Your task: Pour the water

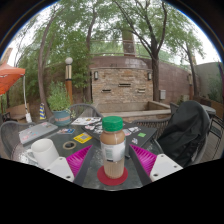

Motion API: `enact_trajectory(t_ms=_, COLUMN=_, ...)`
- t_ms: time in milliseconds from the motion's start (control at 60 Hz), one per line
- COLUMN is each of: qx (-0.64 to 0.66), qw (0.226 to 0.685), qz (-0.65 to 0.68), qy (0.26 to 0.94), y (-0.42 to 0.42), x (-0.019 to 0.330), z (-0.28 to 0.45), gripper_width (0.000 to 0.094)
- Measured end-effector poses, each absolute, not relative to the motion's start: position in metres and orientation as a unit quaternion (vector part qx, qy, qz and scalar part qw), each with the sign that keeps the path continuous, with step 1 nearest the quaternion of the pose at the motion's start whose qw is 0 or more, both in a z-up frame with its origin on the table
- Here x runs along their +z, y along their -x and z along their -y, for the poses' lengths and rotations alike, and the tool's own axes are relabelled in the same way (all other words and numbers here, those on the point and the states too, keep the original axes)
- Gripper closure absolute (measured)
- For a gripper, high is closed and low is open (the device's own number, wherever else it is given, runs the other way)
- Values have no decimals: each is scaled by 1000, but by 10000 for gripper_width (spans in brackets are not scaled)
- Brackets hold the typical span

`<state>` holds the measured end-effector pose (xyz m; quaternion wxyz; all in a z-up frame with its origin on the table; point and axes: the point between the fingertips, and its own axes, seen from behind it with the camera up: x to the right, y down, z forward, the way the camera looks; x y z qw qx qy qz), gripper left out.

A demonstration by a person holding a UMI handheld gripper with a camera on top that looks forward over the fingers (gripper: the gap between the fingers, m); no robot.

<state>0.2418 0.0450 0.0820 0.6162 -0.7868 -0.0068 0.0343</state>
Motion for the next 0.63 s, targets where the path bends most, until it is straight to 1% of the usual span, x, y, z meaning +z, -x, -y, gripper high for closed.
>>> enact_trajectory(t_ms=33, qx=31, qw=614, qz=10, qy=789, y=-239, x=83, z=-35, gripper_width=103)
enact_trajectory(t_ms=250, qx=9, qw=614, qz=4, qy=789, y=-232, x=110, z=48, gripper_width=107)
enact_trajectory(t_ms=367, qx=22, qw=625, qz=5, qy=780, y=-223, x=131, z=102, gripper_width=108)
enact_trajectory(t_ms=533, qx=26, qw=634, qz=-6, qy=773, y=-218, x=147, z=160, gripper_width=110)
enact_trajectory(t_ms=633, qx=11, qw=638, qz=-20, qy=770, y=-225, x=148, z=185, gripper_width=107)
